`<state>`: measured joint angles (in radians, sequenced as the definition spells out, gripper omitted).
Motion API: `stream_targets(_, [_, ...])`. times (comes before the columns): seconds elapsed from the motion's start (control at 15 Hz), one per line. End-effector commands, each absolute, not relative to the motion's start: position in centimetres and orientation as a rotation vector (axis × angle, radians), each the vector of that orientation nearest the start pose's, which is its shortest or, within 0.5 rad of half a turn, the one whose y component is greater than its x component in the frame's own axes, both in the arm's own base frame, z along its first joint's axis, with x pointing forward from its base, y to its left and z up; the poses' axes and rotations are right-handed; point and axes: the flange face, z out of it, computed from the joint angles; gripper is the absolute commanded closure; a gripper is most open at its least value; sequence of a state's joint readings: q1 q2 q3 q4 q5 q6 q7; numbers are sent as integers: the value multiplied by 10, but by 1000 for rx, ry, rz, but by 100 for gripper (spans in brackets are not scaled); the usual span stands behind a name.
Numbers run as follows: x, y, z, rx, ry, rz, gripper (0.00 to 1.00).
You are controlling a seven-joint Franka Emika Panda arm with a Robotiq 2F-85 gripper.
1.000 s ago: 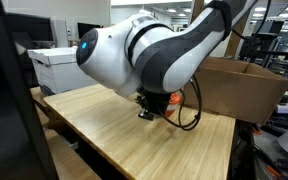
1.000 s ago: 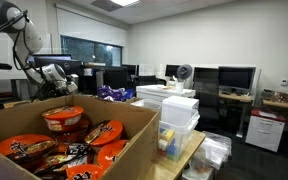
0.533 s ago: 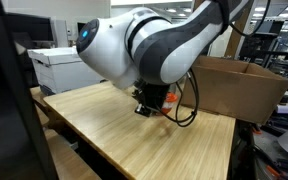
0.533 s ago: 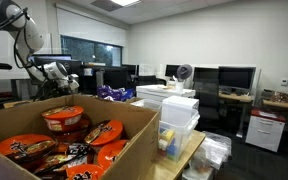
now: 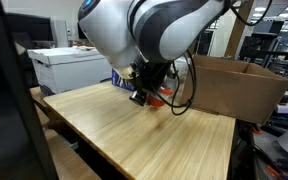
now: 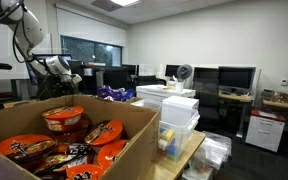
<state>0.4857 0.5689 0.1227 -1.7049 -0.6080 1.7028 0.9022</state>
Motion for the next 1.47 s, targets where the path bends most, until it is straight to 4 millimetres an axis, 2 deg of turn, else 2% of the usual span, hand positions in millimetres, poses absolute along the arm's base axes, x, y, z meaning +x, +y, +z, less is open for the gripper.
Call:
stream_targets(0.0, [524,292,275,2425,-21,-89,59])
stream_targets(0.27, [516,291,300,2387,-33,-94,59])
stream_targets(0.73, [495,287,360,2311,-91,-81,59])
stream_targets(0.93, [494,289,368,2332,-81,-68,59])
stream_targets(1.2, [500,311,359,2425,38,6,59])
stream_targets(1.27, [503,317,353,2441,68,21,11])
stream_targets(1.4, [508,328,341,2483,140,33,4])
